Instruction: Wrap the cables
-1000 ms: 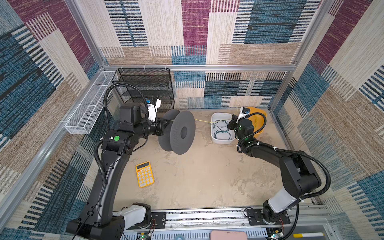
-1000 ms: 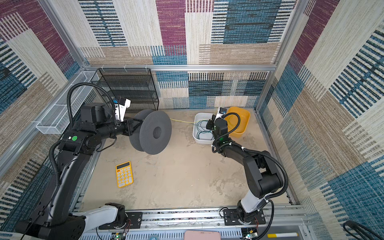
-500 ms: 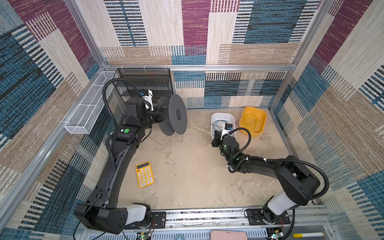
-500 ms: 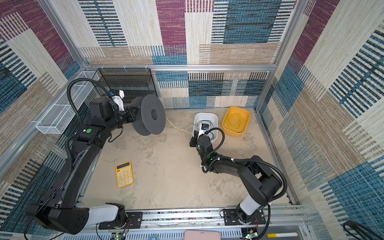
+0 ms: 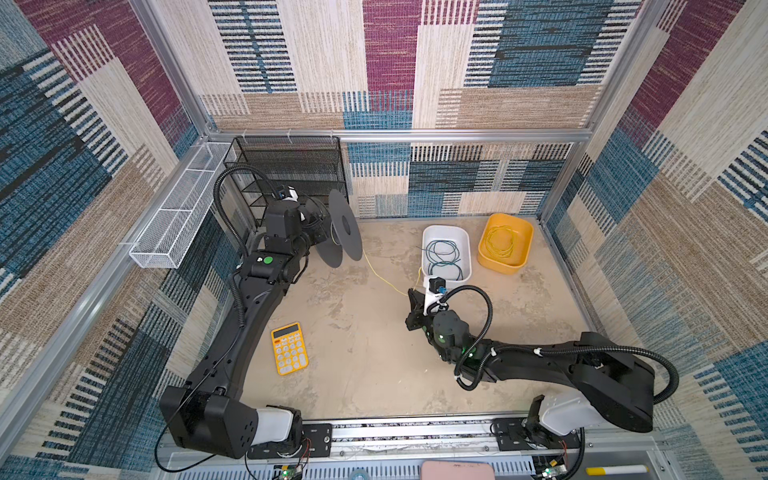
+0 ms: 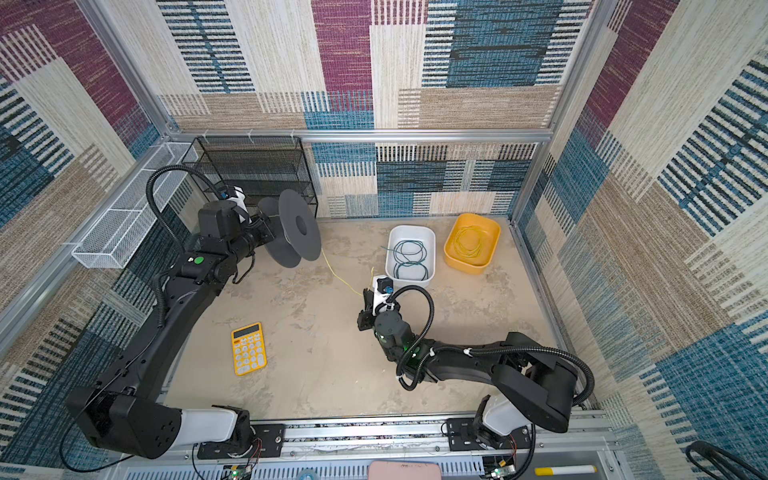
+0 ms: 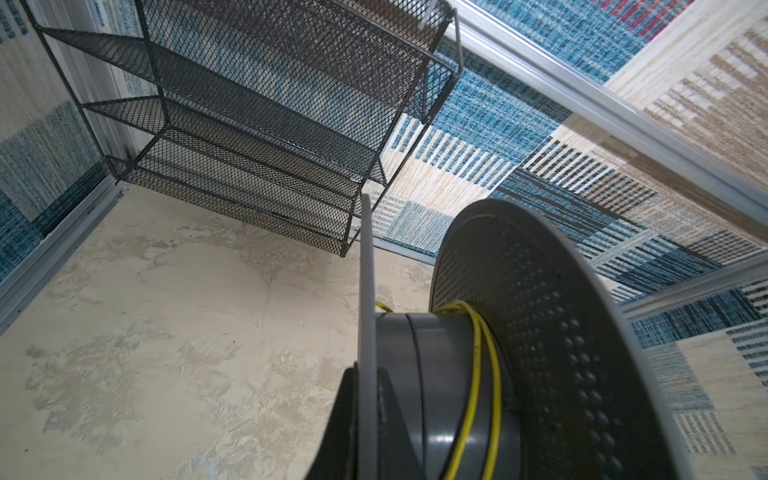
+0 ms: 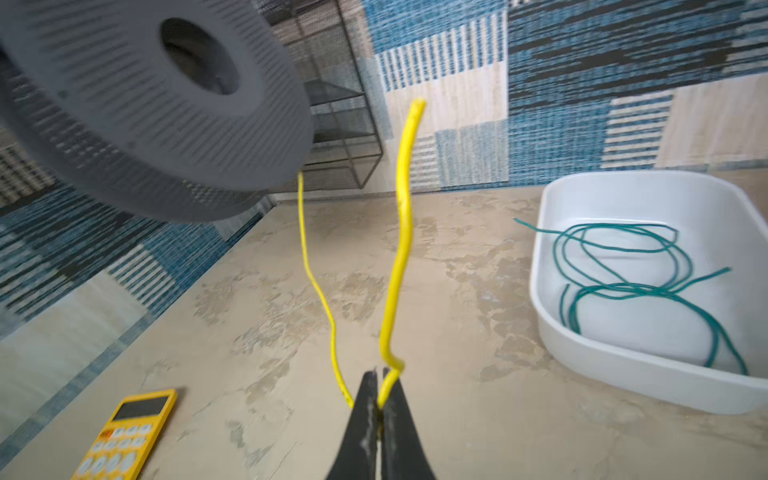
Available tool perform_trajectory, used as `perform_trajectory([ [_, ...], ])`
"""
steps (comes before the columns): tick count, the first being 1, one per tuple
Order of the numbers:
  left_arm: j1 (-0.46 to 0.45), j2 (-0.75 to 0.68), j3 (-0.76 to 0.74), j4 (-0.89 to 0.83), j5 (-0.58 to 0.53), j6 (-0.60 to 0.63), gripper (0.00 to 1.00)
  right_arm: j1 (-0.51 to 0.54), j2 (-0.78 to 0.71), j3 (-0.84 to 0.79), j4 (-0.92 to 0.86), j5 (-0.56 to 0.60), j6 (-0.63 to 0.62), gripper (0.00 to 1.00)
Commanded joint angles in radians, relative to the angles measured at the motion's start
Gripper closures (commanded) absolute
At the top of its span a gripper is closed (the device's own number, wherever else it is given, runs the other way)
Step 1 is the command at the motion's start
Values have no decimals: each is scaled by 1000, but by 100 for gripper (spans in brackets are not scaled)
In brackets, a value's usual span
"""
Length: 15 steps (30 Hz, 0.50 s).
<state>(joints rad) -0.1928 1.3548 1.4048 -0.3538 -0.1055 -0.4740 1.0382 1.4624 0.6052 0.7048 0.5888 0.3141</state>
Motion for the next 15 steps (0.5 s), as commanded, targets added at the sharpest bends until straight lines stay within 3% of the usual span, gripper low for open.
perform_trajectory([
  [1, -5, -2, -15, 102, -90, -43, 100, 62, -14, -10, 31, 49, -46, 100],
  [15, -62, 69, -57, 124, -348, 20, 100, 231, -252, -58, -136, 105, -56, 100],
])
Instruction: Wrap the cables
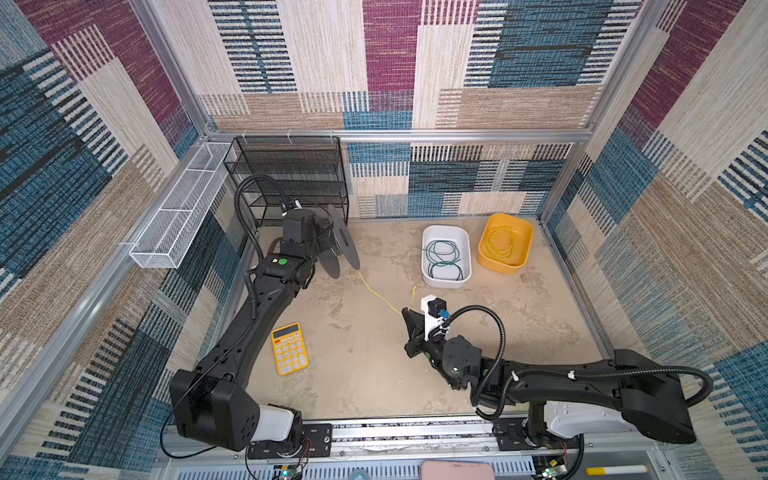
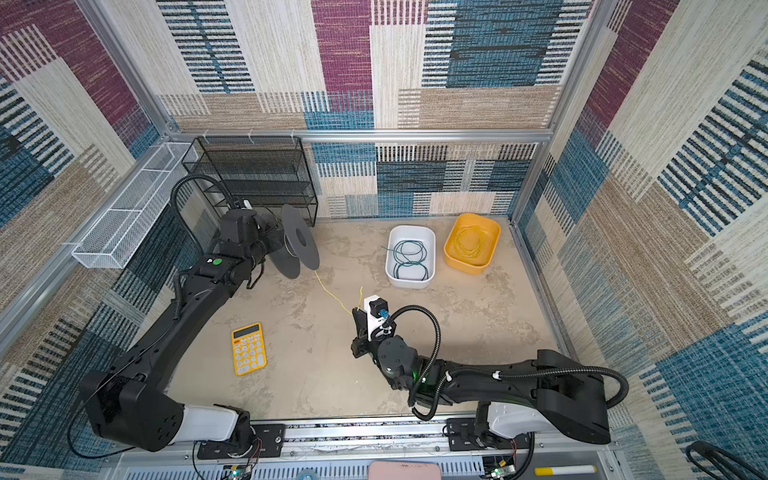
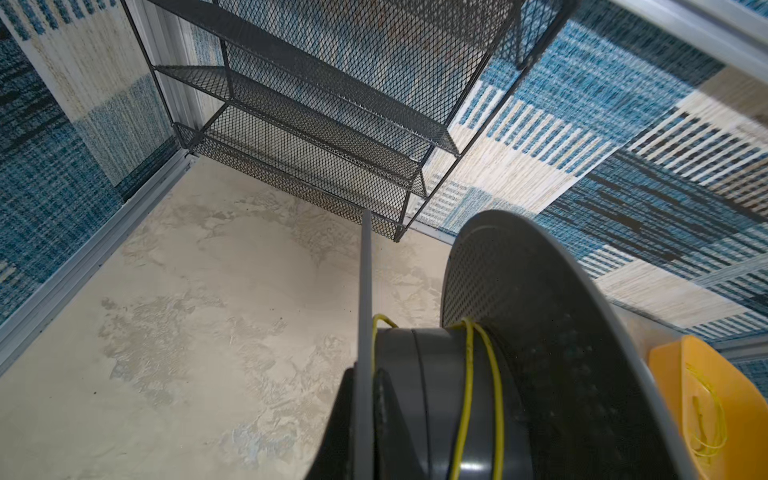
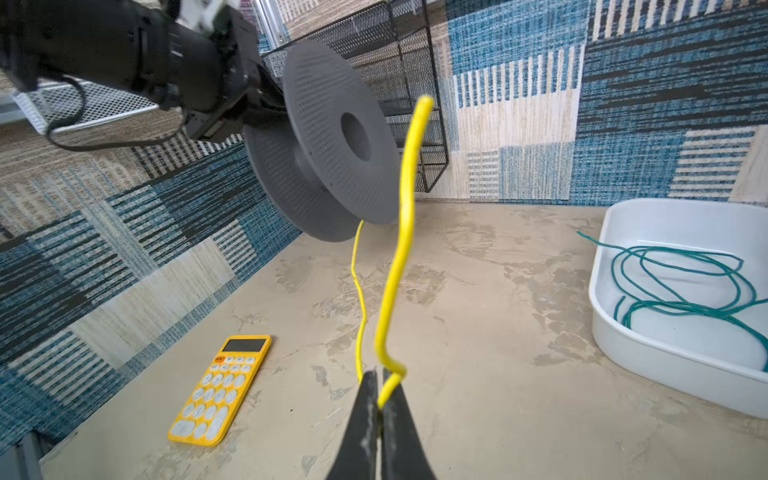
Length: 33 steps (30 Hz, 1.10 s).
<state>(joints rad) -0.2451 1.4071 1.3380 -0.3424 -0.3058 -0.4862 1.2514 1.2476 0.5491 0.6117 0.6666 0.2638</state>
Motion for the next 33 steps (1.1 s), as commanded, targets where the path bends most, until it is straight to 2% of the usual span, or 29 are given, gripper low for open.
perform_trajectory([
  [1, -20, 30, 13, 111, -155, 49, 100, 21, -55, -2, -47, 24, -10, 100],
  [5, -66, 69, 13, 110, -175, 89, 100, 21, -79, 26, -39, 1, -51, 100],
  [12, -168, 98, -49, 146, -127, 179, 100, 1, -34, 102, 31, -61, -124, 100],
  [15, -208, 78, -103, 163, -116, 208, 100, -57, -33, 131, 32, -146, -92, 100],
  [18, -232, 47, -156, 178, -121, 243, 100, -83, -26, 180, 32, -179, -137, 100],
  [24, -281, 29, -208, 167, -146, 315, 100, -174, -17, 301, -17, -336, -129, 100],
  [33, -350, -50, -289, 146, -121, 342, 100, -374, 30, 434, -74, -526, -41, 100],
])
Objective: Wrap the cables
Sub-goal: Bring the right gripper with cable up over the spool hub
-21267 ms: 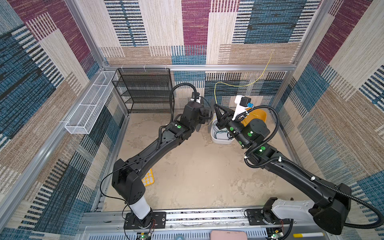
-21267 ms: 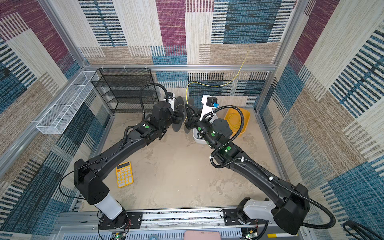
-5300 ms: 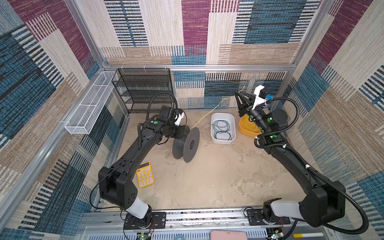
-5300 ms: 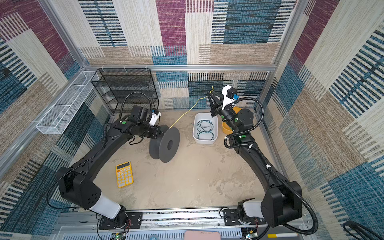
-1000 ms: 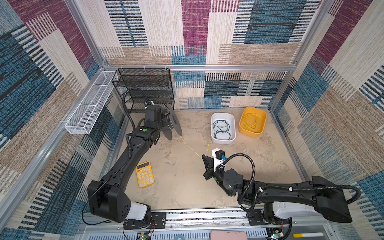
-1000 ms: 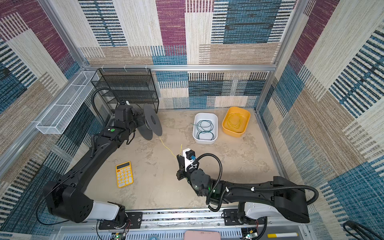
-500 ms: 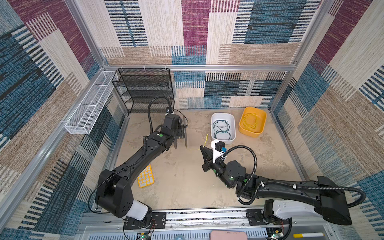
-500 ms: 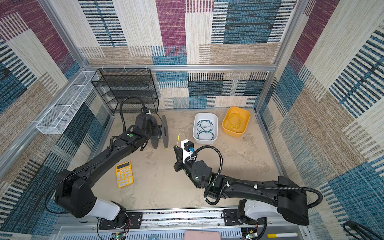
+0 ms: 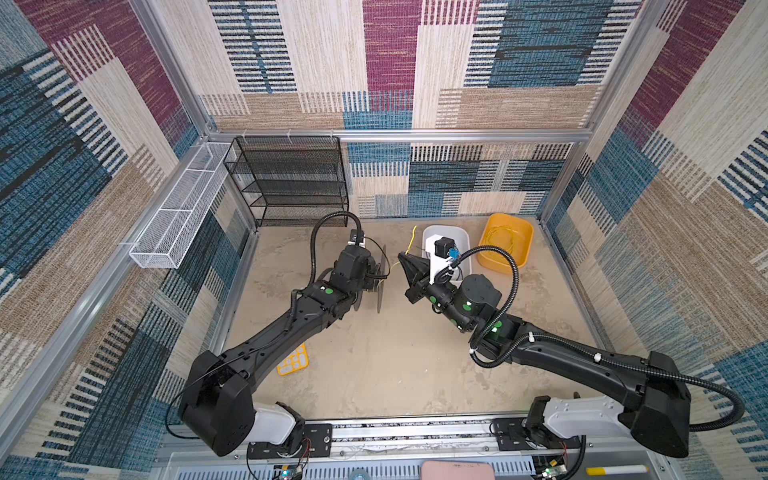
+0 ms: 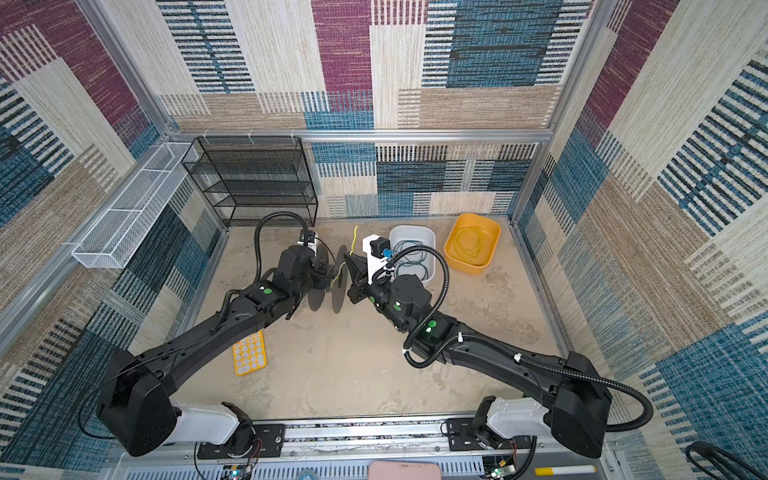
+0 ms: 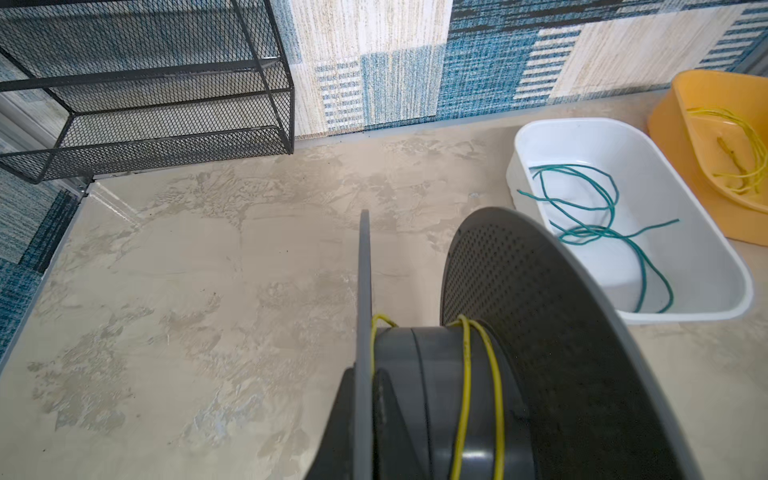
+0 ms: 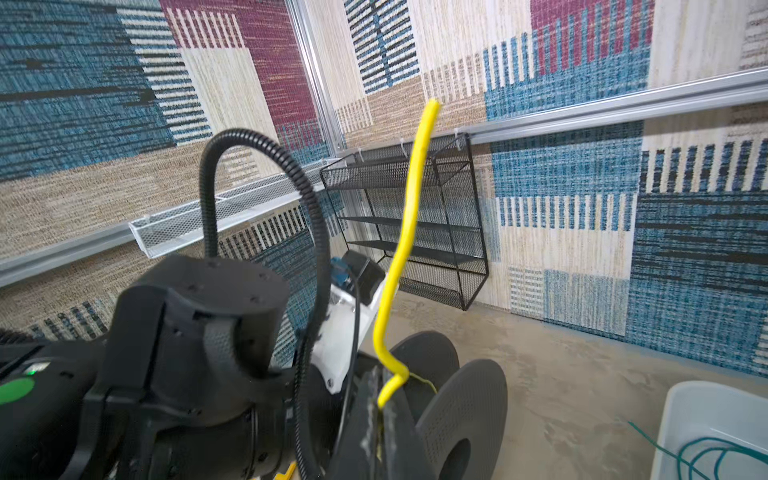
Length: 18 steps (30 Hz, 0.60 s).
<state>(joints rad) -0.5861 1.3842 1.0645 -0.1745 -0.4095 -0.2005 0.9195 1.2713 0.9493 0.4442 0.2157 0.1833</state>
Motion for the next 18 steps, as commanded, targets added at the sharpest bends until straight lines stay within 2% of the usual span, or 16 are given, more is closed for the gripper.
perform_trajectory([
  [1, -18, -45, -25, -33, -16, 52, 100, -70, 18, 51, 85, -98, 51, 100],
  [7, -71, -117, -92, -72, -18, 60, 100, -199, 116, 164, 27, -226, 92, 100],
  [13, -136, -173, -175, -77, -20, 27, 100, -287, 206, 247, -7, -272, 105, 100],
  [18, -186, -223, -207, -76, -15, 47, 100, -387, 285, 328, -42, -320, 127, 100],
])
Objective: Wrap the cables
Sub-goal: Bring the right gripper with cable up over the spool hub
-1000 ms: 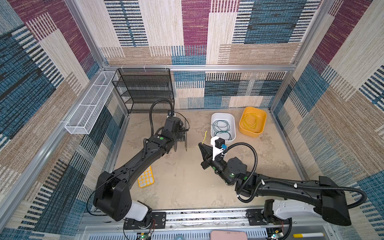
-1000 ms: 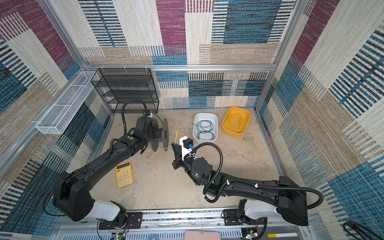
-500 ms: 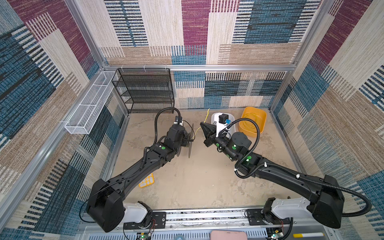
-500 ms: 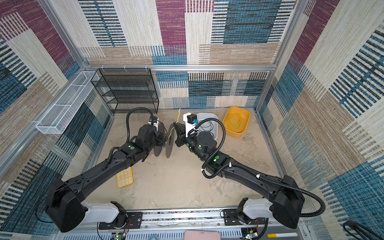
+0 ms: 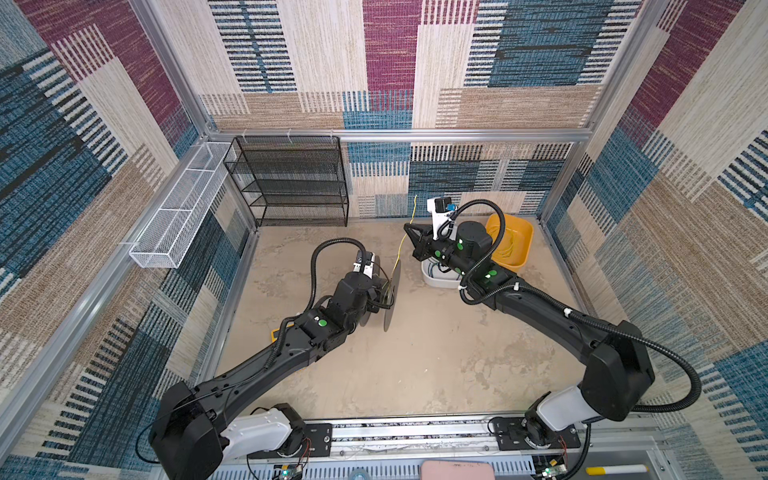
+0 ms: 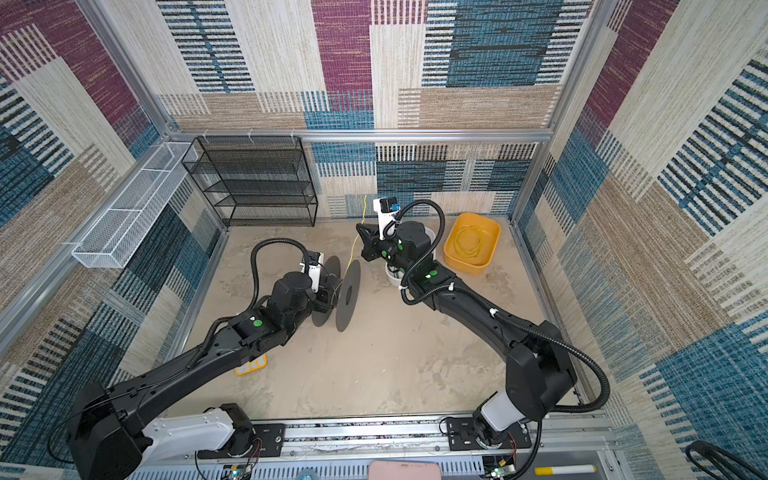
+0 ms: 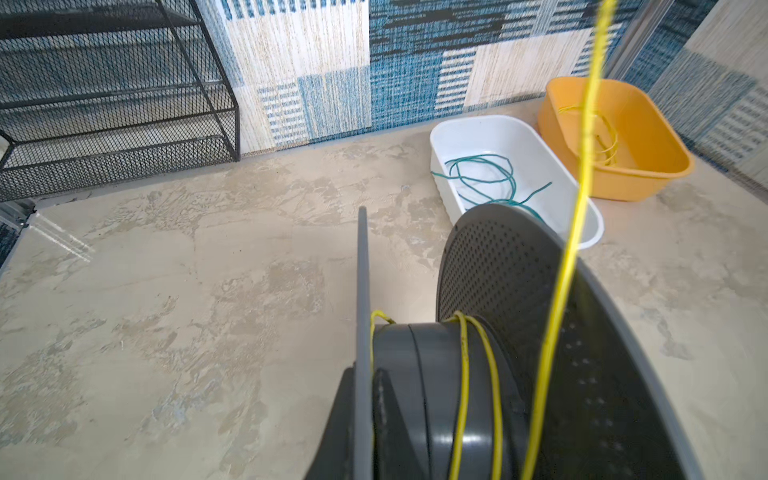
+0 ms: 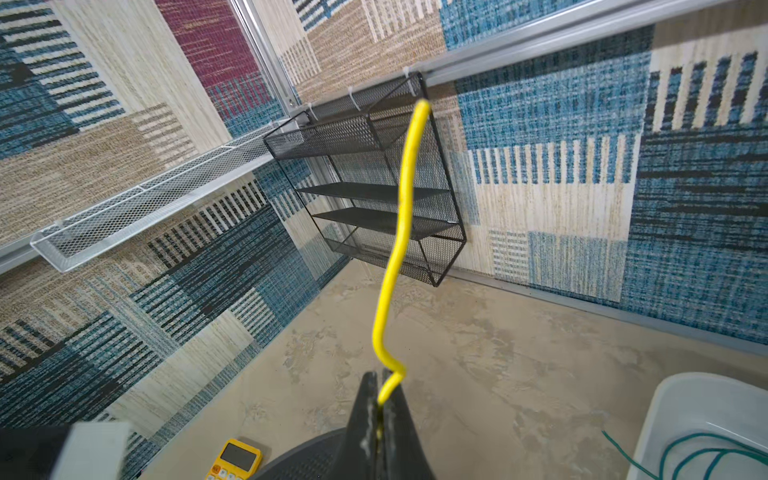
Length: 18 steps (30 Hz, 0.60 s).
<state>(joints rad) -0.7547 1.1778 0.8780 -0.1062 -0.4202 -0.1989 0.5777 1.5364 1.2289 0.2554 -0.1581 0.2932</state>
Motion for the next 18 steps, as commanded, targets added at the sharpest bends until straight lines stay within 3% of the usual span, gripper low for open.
perform_trajectory([
  [1, -21, -27, -25, -144, 1, 53, 100, -56, 35, 63, 140, 55, 14, 100],
  [11, -38, -108, -79, -196, 85, 81, 100, -187, 210, 212, 107, -23, 44, 100],
  [18, -45, -104, -79, -206, 82, 89, 100, -199, 277, 241, 107, -62, 69, 100],
])
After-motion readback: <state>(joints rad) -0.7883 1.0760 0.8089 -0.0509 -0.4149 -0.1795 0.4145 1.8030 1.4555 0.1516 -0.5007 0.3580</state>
